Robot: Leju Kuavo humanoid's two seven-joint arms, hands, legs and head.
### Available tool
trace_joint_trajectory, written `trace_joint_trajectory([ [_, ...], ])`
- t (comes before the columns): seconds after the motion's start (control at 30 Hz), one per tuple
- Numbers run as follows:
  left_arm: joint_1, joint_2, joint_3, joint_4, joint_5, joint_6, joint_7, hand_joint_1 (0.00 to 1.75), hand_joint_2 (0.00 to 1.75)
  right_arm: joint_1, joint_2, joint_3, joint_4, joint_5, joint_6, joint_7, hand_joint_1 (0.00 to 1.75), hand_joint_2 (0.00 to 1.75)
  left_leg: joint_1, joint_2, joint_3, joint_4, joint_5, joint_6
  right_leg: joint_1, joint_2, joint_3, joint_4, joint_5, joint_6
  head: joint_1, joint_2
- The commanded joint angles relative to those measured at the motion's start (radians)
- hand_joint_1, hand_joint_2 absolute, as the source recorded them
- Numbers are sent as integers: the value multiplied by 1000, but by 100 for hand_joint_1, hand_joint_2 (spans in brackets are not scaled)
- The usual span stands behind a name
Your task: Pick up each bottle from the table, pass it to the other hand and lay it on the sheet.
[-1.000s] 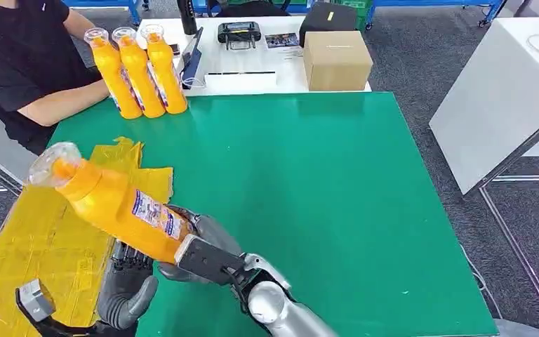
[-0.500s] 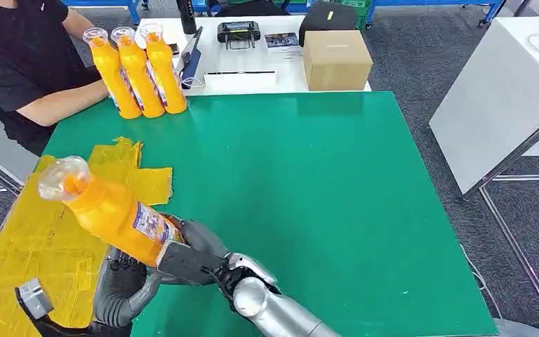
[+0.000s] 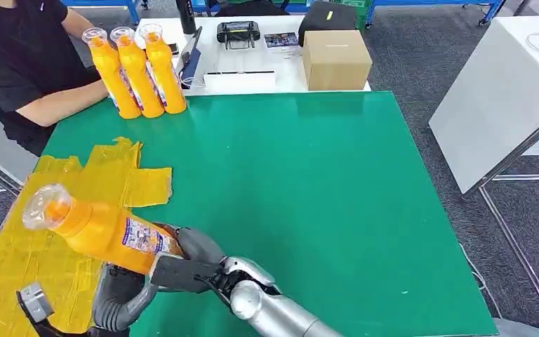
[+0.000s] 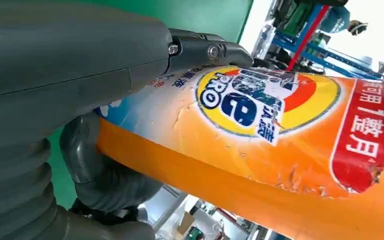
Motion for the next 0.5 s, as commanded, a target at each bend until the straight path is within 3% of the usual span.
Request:
trace_joint_trajectory([
  [0.03,-89,-9,-24,19,5,-12,-5,0,175,21,0,114,125,15,26,-2,175,175,2,-4,1,-1,1,-1,2,-3,3,-3,1,-1,0,0],
  [0.5,-109,-28,27,31,27,-3,-11,0,175,21,0,191,161,10,47,-32,175,175,1,-3,1,-1,1,-1,1,-2,-2,-2,0,-1,0,0],
])
